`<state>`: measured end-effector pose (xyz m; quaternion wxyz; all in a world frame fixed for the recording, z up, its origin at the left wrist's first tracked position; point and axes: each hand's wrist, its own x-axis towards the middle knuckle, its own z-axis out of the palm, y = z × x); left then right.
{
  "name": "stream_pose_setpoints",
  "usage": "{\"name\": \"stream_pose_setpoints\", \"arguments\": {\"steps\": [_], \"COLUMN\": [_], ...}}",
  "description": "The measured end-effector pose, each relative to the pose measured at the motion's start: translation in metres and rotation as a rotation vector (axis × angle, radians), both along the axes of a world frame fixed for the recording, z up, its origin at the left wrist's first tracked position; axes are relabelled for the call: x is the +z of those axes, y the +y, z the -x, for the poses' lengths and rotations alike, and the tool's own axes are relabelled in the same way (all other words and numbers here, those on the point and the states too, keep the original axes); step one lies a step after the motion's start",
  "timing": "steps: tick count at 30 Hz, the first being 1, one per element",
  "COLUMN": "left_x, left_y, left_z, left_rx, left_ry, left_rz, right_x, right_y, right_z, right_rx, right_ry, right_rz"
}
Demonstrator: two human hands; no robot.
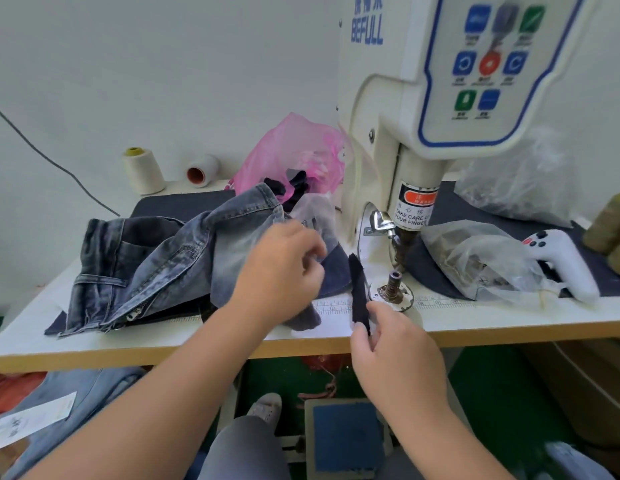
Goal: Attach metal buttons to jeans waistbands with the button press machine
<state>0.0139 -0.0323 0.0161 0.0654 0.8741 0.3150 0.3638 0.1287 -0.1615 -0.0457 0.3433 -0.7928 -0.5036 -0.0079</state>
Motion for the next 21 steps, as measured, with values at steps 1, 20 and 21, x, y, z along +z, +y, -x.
{"name": "stream_pose_setpoints", "arguments": {"steps": [1,20,21], "left_x": [-0.003,0.004,0.007], "left_y": [-0.004,-0.020,-0.021], "left_z": [-0.007,-0.014,-0.013], "left_rx": [-0.043,-0.258,-0.287], "left_ry": [0.099,0.069,0.091], "left_rz": [0.102,1.109,1.128], "right_x": [0.001,0.010,0.013], "right_y": [-0.001,-0.007,-0.007], "right_z": [0.000,-0.018,-0.020], "right_rx": [-0.026,0.284,0.355], "right_ry": [-0.010,1.034,1.129], "right_rz": [0.043,-0.197,-0.197]}}
